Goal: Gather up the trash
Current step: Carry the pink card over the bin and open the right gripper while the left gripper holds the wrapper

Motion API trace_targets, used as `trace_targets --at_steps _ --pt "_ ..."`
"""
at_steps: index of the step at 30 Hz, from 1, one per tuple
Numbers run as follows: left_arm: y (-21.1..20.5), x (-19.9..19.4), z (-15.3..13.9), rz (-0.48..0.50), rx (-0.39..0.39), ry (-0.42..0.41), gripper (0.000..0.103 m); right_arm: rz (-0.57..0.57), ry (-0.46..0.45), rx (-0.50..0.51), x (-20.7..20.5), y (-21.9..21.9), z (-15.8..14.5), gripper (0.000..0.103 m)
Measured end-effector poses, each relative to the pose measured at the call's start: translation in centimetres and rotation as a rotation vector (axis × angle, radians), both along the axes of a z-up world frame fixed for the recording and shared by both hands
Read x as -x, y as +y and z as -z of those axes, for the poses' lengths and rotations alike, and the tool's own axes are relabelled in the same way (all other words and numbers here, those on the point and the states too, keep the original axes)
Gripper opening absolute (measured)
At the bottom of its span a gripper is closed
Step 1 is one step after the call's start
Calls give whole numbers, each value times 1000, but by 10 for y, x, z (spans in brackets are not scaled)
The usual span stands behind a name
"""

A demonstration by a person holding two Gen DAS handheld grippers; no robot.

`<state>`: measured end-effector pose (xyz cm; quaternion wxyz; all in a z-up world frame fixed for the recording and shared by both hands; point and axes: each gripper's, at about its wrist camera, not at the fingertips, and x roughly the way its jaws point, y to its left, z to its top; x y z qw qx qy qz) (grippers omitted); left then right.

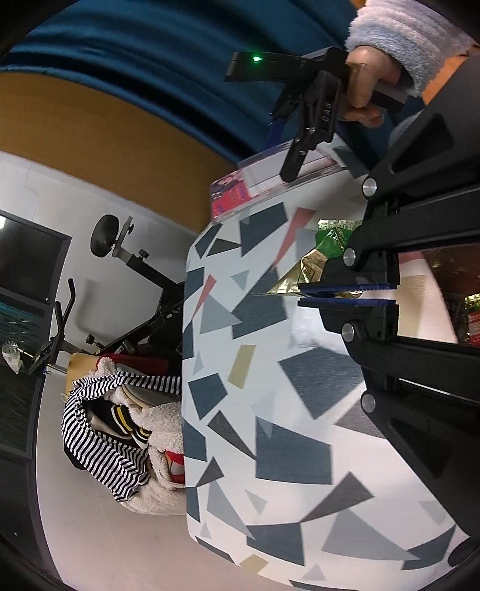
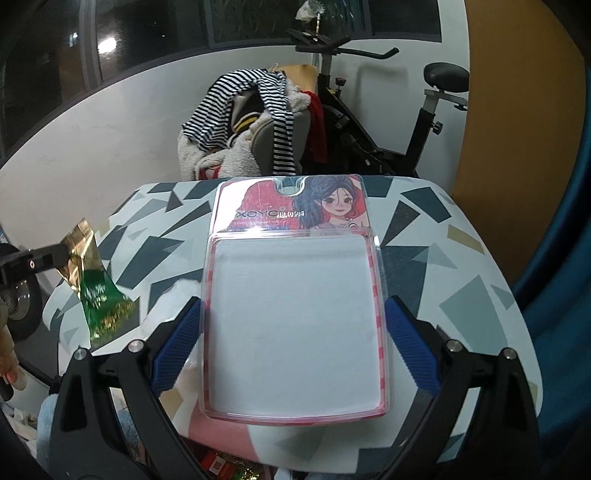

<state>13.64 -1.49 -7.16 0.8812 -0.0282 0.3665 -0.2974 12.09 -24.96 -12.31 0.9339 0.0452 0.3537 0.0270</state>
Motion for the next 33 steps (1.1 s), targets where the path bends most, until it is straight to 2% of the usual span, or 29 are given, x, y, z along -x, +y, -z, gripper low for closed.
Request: trace_targets --at_steps 7,15,18,24,33 --pt "11 48 30 22 -41 0 3 -43 -6 9 31 25 12 95" --pt "36 84 59 13 -66 22 3 -90 22 -42 74 55 34 95" --pt "49 98 67 2 -75 20 3 -104 43 -61 92 68 50 95" --pt "60 121 100 1 -97 74 3 -109 133 -106 117 96 94 95" --pt "57 139 121 38 -137 73 3 -241 213 -51 131 132 129 95"
